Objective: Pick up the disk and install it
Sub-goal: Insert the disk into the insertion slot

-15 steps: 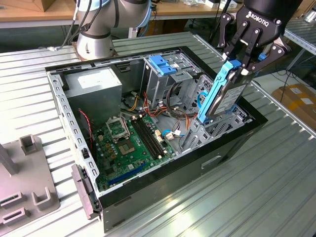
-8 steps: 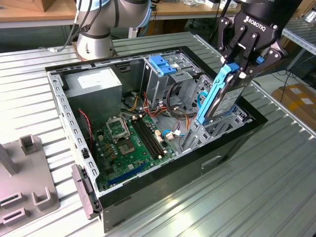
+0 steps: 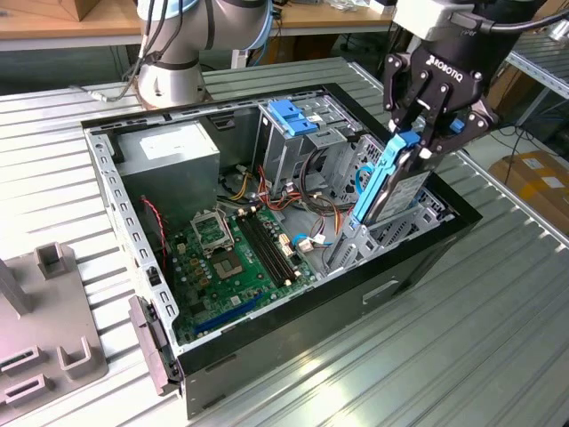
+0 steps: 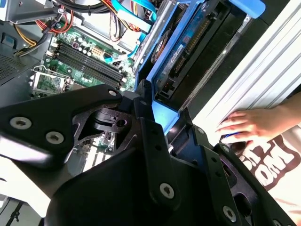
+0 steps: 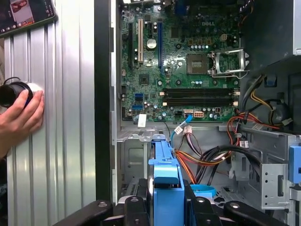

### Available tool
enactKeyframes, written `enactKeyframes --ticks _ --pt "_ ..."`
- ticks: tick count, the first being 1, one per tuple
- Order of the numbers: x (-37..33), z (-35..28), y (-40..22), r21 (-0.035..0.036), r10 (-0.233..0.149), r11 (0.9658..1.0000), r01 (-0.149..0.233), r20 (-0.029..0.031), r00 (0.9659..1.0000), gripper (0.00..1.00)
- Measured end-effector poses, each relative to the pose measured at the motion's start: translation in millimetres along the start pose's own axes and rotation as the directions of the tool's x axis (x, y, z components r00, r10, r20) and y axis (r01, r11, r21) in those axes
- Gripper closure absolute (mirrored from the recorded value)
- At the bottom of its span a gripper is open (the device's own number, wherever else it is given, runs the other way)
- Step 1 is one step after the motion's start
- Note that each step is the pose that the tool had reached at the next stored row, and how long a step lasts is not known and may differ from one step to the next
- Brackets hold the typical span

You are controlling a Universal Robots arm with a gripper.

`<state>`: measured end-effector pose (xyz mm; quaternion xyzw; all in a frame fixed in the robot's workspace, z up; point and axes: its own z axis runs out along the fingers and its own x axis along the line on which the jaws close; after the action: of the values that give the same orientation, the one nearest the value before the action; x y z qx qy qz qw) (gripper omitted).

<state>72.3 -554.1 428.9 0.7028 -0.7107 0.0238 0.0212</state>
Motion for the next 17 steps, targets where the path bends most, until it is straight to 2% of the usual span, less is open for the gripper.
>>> enactKeyframes --ticks 6,11,12,17 --pt "-1.3 21.2 0.0 0.0001 0.0 1.0 0.0 0.0001 1.0 0.63" --pt "-1.4 21.6 0.0 0.0 0.0 1.0 0.0 -0.0001 1.0 0.62" --pt "-1.4 21.8 0.0 0.0001 0.0 1.0 0.0 0.0 1.0 0.56" --pt "-1.4 22.0 0.0 0.0001 0.0 1.0 0.0 0.0 1.0 0.56"
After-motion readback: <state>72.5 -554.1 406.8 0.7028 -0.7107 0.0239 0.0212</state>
